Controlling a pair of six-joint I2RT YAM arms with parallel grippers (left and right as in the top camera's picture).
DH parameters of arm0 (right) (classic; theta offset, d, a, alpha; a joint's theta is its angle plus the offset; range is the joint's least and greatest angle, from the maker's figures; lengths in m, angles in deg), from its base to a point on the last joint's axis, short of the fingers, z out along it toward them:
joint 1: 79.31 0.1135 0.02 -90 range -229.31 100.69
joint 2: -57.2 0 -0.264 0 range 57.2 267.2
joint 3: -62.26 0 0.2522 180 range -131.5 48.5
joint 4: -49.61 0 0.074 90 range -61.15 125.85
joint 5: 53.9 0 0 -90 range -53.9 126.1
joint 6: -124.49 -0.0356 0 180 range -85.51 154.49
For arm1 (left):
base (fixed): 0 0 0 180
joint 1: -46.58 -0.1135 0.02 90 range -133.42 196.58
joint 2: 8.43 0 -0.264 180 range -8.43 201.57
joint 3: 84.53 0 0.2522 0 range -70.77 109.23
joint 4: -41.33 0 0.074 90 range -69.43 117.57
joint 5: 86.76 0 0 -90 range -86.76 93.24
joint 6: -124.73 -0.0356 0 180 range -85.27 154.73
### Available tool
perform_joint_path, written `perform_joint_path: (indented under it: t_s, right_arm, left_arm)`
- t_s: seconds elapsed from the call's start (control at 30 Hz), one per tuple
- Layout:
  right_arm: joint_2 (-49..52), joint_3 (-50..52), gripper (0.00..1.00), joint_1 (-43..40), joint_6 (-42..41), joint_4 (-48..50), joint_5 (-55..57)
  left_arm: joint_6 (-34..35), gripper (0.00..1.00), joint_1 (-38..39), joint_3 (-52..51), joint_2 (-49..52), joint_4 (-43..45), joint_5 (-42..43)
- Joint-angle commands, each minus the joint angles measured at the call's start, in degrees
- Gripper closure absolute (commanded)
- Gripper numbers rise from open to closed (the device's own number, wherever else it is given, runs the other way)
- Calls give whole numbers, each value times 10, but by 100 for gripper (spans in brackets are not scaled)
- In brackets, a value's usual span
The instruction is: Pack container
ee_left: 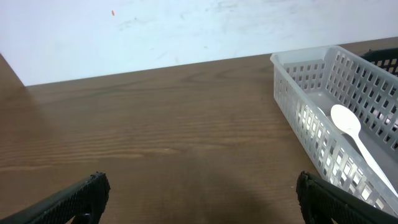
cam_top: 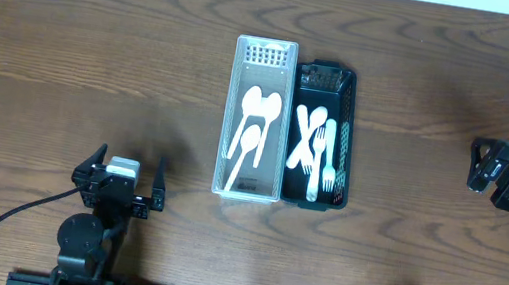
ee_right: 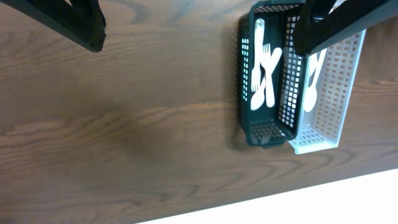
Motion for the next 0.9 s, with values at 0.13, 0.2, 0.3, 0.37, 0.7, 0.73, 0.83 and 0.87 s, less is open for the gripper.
perform_joint_path:
  t_s: [0.13,0.2,0.3,0.37,0.7,0.73,0.83,0.87]
  right_arm:
    - [0,-1,1,-2,5,0,2]
    - [0,-1,1,-2,5,0,2]
    - [0,-1,1,-2,5,0,2]
    - [0,-1,1,-2,5,0,2]
    - [0,1,1,-2,5,0,2]
    - [-3,3,1,-2,5,0,2]
    - [-30,8,1,19,8,0,8]
    - [-45,13,1,36,20,5,37]
  left_arm:
    - [9,2,-3,-17,-3,-1,4]
    - [9,2,-3,-17,-3,-1,4]
    - [9,2,-3,-17,-3,-1,4]
    - [9,2,-3,-17,-3,-1,4]
    - [9,2,-3,-17,-3,-1,4]
    - [9,2,-3,-17,-3,-1,4]
    - [9,2,-3,-17,-3,-1,4]
    - [9,2,-3,-17,-3,-1,4]
